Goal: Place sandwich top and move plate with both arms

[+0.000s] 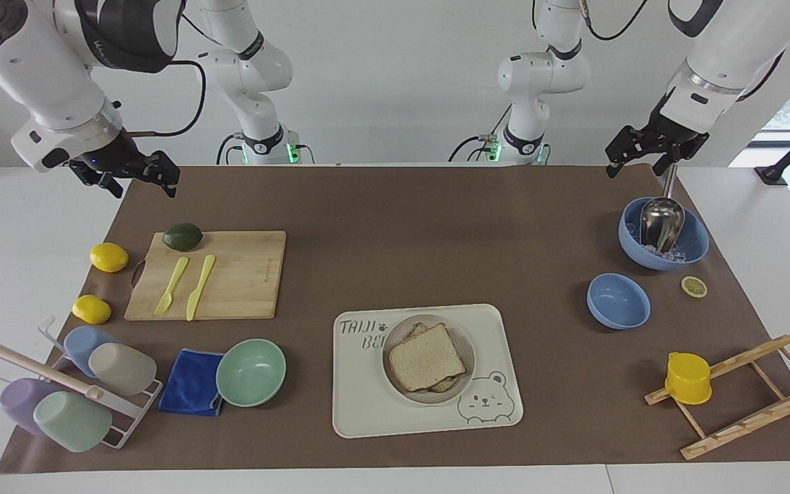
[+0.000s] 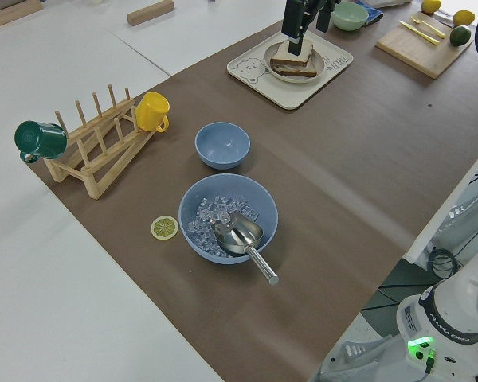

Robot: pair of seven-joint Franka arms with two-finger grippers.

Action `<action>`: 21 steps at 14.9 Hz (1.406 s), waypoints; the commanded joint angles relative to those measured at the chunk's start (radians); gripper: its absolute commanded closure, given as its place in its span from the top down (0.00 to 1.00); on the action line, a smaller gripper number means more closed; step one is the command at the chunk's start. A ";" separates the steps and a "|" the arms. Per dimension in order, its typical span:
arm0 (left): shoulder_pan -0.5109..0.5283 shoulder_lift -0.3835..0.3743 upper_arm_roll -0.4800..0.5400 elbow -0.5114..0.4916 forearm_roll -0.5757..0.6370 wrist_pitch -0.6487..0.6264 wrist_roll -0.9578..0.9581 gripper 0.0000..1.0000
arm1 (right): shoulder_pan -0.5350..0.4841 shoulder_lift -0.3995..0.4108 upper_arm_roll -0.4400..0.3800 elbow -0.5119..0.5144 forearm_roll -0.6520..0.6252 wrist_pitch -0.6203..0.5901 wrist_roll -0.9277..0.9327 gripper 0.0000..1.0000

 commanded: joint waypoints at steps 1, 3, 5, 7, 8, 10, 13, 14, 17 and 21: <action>-0.082 -0.033 0.078 -0.059 0.033 0.008 0.001 1.00 | -0.009 -0.018 0.010 -0.020 0.002 0.002 0.015 1.00; -0.085 0.014 0.087 -0.051 0.033 0.008 0.023 1.00 | -0.009 -0.018 0.010 -0.020 0.002 0.002 0.015 1.00; -0.080 0.046 0.081 -0.011 0.033 0.007 0.024 1.00 | -0.009 -0.018 0.010 -0.020 0.002 0.002 0.015 1.00; -0.076 0.072 0.078 0.035 0.035 -0.005 0.032 1.00 | -0.009 -0.018 0.010 -0.020 0.002 0.002 0.015 1.00; -0.074 0.063 0.073 0.035 0.038 -0.019 0.036 1.00 | -0.009 -0.018 0.010 -0.020 0.002 0.002 0.015 1.00; -0.077 0.037 0.073 0.027 0.047 -0.024 0.052 1.00 | -0.009 -0.018 0.010 -0.020 0.002 0.002 0.015 1.00; -0.076 0.037 0.073 0.021 0.047 -0.021 0.055 1.00 | -0.009 -0.018 0.010 -0.020 0.002 0.002 0.015 1.00; -0.074 0.037 0.073 0.021 0.047 -0.019 0.055 1.00 | -0.009 -0.018 0.010 -0.020 0.002 0.002 0.015 1.00; -0.073 0.040 0.070 0.024 0.047 -0.019 0.055 1.00 | -0.009 -0.018 0.010 -0.020 0.002 0.002 0.015 1.00; -0.073 0.036 0.072 0.021 0.045 -0.016 0.055 1.00 | -0.009 -0.018 0.010 -0.020 0.002 0.002 0.015 1.00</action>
